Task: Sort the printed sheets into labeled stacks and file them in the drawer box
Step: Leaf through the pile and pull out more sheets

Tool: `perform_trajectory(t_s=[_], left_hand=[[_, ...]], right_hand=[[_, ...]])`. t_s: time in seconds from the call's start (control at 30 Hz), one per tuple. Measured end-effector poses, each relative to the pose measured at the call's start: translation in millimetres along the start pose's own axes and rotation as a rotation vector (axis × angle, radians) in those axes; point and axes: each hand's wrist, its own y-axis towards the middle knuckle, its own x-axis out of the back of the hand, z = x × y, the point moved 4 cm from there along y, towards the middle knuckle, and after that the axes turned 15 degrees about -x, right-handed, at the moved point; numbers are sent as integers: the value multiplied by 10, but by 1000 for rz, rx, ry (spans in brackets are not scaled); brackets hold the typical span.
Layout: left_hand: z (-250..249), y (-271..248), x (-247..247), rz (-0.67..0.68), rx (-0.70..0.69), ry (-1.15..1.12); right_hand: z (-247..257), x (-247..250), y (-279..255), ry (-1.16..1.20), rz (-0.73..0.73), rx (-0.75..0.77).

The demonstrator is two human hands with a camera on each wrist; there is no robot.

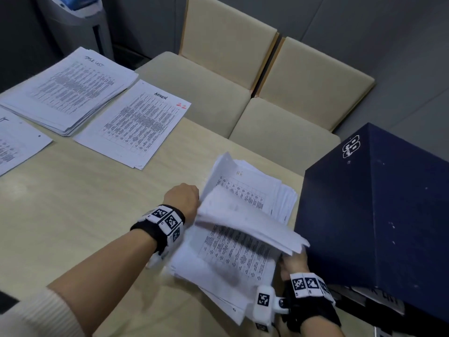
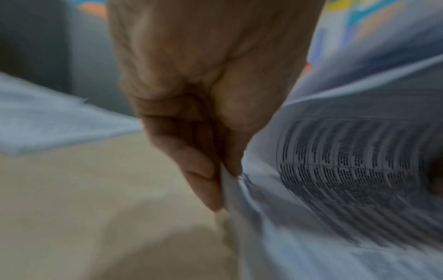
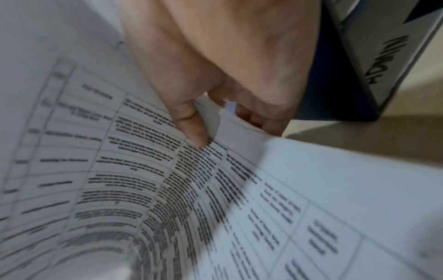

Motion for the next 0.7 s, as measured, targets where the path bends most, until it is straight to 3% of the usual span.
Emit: perform_trajectory(t_s=[0.07,0.37,0.5,0.6,0.7], left_hand=[[40,-25,105,-31,6,29],[57,-158,205,-241,-71,-56],[25,-267,183,-327,-132,-350],[36,-297,65,-271,-182,-780],[55,-338,-12,-208,-71,-1119]], right_hand=[[21,-23,-39,74,-40,4],[203,-113,-265,402,108,40],[221,-149,-260,405,178,75],[208,-187,-269,407,184,74],[188,-221,-318,459,212,112]])
